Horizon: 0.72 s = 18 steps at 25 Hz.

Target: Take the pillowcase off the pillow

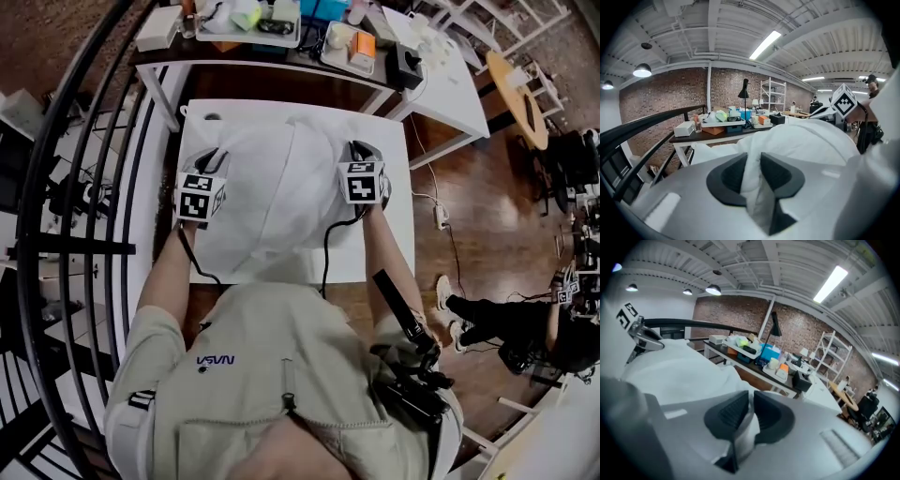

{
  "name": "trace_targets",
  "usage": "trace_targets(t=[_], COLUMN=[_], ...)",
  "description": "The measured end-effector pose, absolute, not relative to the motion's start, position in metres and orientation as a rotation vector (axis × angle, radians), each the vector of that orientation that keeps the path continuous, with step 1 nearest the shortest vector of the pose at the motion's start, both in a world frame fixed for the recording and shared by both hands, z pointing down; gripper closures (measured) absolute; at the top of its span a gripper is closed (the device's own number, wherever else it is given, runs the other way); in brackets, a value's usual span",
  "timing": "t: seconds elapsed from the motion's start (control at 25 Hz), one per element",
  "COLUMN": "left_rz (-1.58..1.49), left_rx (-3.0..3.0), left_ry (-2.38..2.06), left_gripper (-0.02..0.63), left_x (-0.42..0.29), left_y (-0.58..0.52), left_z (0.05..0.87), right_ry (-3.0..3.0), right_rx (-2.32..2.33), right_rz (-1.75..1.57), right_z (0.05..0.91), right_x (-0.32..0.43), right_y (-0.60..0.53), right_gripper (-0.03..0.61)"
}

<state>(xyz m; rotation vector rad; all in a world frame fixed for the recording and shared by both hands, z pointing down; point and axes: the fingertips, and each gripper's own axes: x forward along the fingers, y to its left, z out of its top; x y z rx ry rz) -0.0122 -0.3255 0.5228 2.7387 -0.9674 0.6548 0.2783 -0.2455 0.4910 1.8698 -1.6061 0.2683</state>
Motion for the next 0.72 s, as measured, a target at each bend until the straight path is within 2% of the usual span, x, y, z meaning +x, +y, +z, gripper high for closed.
trace_targets(t=[0.16,0.24,0.52,0.64,0.72], left_rz=[0.58,0.558,0.458,0.484,0.483], left_rx=[2.797,2.816,2.78,2.746,2.733], left_ry=[-0.946,-0.939,-0.899,-0.92,-0.956], left_gripper=[0.26,0.242,0.242,0.242,0.26], left_x=[-0.008,-0.01,-0.018,-0.023,-0.018], left_y=[-0.322,-0.311,-0.231,-0.189,-0.173], left_z=[0.513,0.506,0.488,0.495,0.498], right_ry=[-1.741,-1.806,-1.989,-2.063,-2.102], right_rx=[1.966,2.005,1.994,1.939,1.89], right_rz=[0.159,0.158,0.188,0.219,0.233], right_z=[0.455,0.444,0.44,0.456,0.467], right_x=[0.256,0.243,0.194,0.168,0.156], right_y=[-0.236,-0.22,-0.156,-0.129,-0.114], right_gripper=[0.543,0.543,0.536,0.522,0.491])
